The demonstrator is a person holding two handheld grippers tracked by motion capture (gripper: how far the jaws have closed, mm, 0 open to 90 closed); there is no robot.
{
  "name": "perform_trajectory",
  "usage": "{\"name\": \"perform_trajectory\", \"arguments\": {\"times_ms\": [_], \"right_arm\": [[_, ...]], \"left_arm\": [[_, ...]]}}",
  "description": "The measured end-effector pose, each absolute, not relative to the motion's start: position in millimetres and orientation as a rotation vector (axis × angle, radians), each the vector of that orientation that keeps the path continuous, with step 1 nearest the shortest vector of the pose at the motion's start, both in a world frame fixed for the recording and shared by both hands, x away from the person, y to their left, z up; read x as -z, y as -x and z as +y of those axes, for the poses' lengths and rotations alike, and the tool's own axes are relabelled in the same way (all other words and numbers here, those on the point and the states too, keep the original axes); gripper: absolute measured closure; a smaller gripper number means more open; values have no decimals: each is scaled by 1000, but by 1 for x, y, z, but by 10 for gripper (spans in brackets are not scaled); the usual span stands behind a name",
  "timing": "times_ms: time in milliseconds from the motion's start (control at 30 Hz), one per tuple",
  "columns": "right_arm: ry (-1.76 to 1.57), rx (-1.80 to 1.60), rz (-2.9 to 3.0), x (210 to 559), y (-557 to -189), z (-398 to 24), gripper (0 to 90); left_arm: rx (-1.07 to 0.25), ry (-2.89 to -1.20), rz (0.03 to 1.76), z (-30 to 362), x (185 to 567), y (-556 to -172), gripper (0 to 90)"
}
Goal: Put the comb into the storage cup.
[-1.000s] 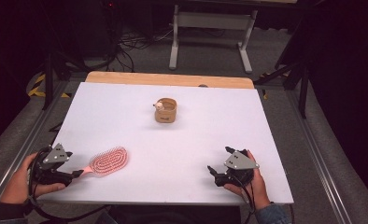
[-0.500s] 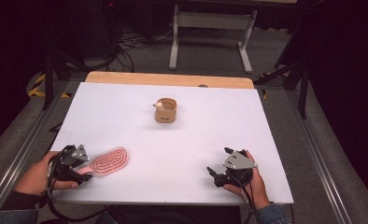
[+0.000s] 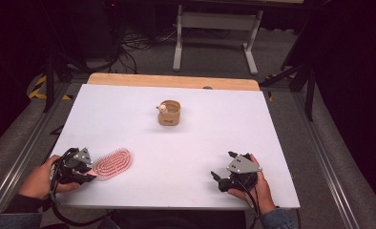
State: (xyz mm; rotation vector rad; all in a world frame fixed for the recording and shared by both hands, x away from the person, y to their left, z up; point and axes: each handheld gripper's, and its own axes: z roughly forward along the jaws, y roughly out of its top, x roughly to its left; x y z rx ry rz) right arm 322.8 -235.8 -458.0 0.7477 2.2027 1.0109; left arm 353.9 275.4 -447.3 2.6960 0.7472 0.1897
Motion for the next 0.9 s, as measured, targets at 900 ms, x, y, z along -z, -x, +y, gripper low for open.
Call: {"name": "perform_trajectory", "arguments": {"times_ms": [900], "right_arm": [[-758,-1039,2167,457,-323,-238,101]], "left_arm": [[-684,-2160,830,262,442,-347,698]]}}
